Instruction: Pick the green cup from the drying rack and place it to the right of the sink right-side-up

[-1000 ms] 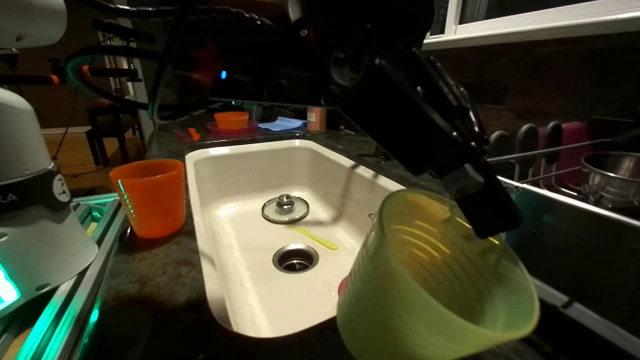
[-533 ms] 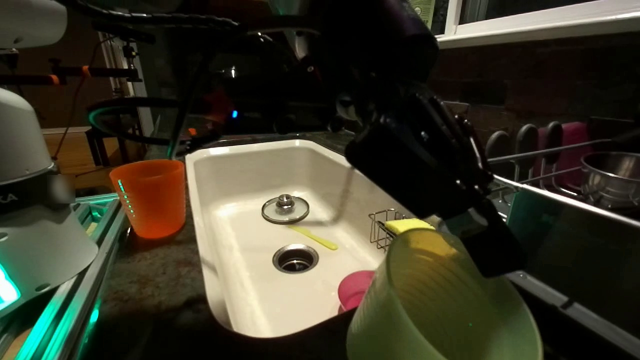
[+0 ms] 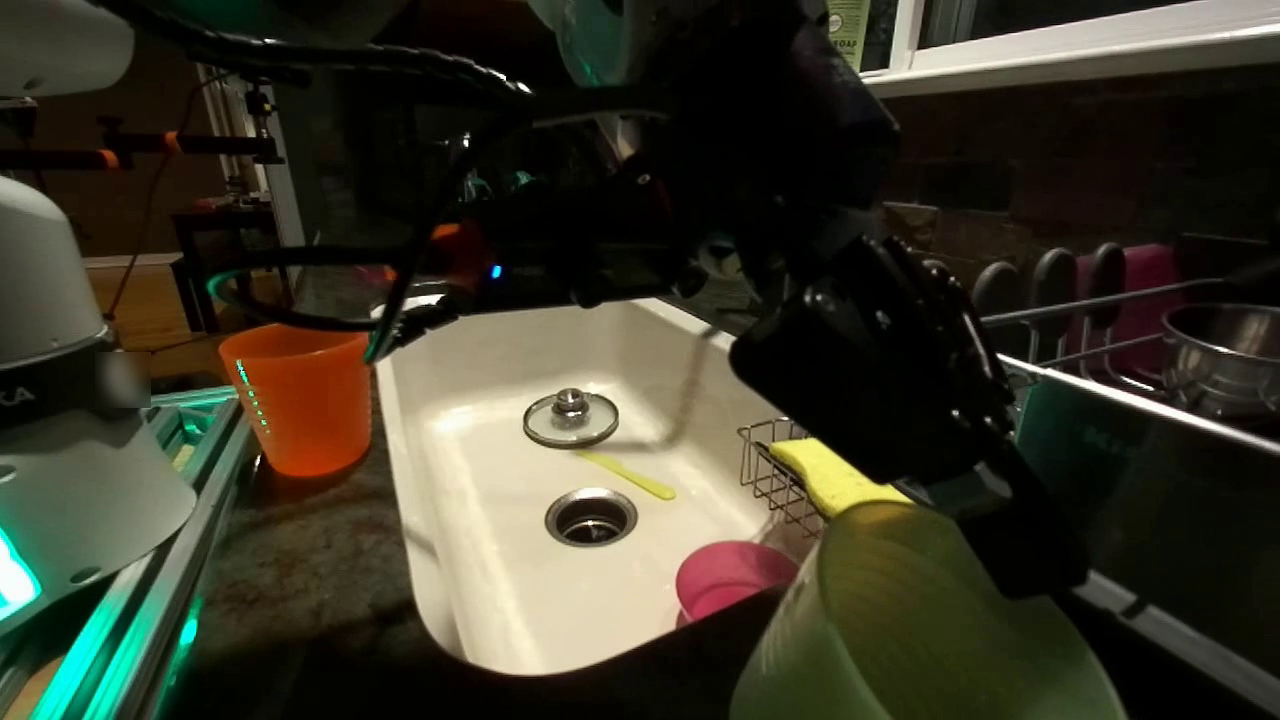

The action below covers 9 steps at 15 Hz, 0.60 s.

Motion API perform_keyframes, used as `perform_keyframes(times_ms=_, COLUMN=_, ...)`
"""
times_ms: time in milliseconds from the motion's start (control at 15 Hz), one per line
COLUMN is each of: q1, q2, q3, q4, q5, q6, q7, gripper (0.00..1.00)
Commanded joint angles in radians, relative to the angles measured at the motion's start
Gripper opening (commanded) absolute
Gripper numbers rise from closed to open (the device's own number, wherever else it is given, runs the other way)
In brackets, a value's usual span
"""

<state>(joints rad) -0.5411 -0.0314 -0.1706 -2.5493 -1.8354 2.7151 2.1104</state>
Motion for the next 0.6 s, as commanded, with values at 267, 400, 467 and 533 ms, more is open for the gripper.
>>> perform_keyframes(times_ms=267, q1=0.011, q2=0.038, q3=0.015, q4=0.022, q5=-0.076, q6=-0.033, q7=0.105, gripper=0.29)
perform_keyframes(times_ms=400, q1=0.011, q2=0.035, q3=0.015, q4=0.019, q5=-0.053, q6=-0.022, q7=0.104, gripper=0.43)
perform_keyframes(times_ms=467, q1=0.013, q2=0.027, q3=0.017, q4=0.017, q5=-0.050, q6=-0.022, q7=0.107, gripper=0.51)
perform_keyframes(times_ms=533, q1=0.013, q2=0.023, q3=0.019, q4=0.015, q5=-0.046, q6=-0.022, q7=0.103, gripper=0.58)
